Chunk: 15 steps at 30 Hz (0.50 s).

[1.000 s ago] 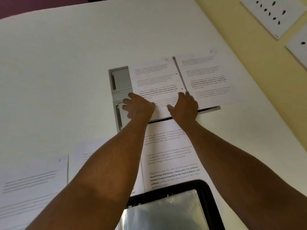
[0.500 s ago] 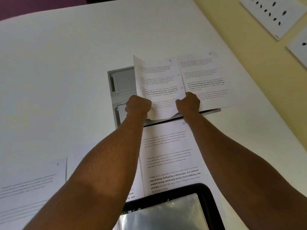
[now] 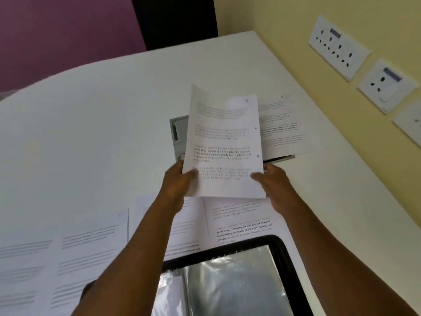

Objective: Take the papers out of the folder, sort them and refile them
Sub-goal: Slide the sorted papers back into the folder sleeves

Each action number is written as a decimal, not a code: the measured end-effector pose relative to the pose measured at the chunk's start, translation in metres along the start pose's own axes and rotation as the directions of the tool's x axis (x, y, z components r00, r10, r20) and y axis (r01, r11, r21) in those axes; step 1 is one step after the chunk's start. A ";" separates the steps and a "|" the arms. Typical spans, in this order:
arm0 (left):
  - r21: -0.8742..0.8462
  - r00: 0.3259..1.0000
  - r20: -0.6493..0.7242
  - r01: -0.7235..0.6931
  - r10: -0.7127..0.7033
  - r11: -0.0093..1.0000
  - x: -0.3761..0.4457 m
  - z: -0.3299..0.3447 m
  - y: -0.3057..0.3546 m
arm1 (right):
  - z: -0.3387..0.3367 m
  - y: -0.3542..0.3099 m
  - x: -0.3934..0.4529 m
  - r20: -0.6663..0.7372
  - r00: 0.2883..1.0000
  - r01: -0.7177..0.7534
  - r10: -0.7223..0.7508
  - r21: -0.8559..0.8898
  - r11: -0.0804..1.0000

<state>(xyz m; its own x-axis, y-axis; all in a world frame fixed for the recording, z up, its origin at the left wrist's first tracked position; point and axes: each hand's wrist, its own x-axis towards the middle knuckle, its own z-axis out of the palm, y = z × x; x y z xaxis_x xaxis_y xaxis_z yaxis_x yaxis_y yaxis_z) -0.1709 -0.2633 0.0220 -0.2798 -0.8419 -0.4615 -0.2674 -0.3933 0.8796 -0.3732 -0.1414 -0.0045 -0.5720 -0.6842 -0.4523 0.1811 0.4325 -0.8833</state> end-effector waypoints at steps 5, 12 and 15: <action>0.002 0.994 0.035 0.101 -0.101 0.995 -0.082 -0.025 -0.046 | -0.014 0.031 -0.074 0.094 0.993 -0.076 0.071 0.051 0.996; -0.056 0.977 0.080 0.203 -0.198 0.978 -0.183 -0.037 -0.099 | -0.030 0.062 -0.146 0.121 0.986 -0.132 0.116 0.133 0.982; -0.059 0.974 0.084 0.214 -0.209 0.975 -0.214 -0.037 -0.117 | -0.034 0.074 -0.171 0.064 0.992 -0.111 0.105 0.091 0.990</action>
<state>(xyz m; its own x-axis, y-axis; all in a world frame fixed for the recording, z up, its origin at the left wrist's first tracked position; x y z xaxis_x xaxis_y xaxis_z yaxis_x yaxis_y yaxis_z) -0.0455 -0.0509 0.0222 -0.2946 -0.7067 -0.6433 -0.2667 -0.5857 0.7654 -0.2889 0.0274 0.0118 -0.4974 -0.6711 -0.5497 0.3156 0.4502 -0.8353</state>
